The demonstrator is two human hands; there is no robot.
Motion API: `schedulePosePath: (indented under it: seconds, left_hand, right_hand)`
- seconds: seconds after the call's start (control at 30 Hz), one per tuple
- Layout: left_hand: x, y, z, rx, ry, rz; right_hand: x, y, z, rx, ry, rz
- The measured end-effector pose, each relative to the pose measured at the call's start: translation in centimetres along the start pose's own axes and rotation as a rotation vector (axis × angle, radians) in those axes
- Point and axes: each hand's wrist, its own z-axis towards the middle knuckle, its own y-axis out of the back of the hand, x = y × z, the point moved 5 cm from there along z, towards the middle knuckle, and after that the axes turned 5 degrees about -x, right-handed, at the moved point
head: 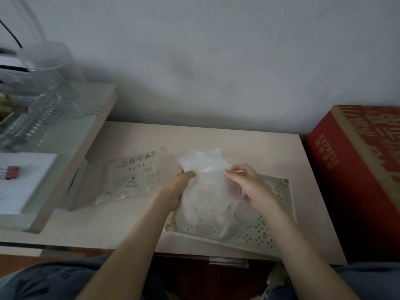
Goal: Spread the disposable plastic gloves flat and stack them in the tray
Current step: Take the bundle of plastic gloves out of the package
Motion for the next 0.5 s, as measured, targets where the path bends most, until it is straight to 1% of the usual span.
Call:
schedulePosePath:
  seconds: [0.1, 0.2, 0.3, 0.37, 0.43, 0.5]
  left_hand:
    - [-0.1, -0.2, -0.1, 0.034, -0.052, 0.015]
    - [-0.4, -0.5, -0.7, 0.037, -0.143, 0.047]
    - [-1.5, -0.5, -1.5, 0.005, -0.200, 0.081]
    - [-2.6, -0.1, -2.2, -0.017, -0.250, 0.089]
    - [-3.8, 0.8, -3.4, -0.015, -0.302, 0.030]
    - [-4.9, 2.1, -4.8, -0.013, -0.338, -0.066]
  right_hand:
    - [0.8, -0.8, -0.6, 0.167, 0.087, -0.178]
    - [0.9, -0.6, -1.3, 0.242, 0.100, -0.279]
    - [1.0, -0.4, -1.6, 0.311, 0.076, -0.175]
    - [1.7, -0.4, -1.6, 0.268, 0.121, -0.086]
    - [3.0, -0.6, -1.6, 0.229, 0.176, -0.012]
    - [4.5, -1.4, -1.8, 0.232, 0.227, 0.064]
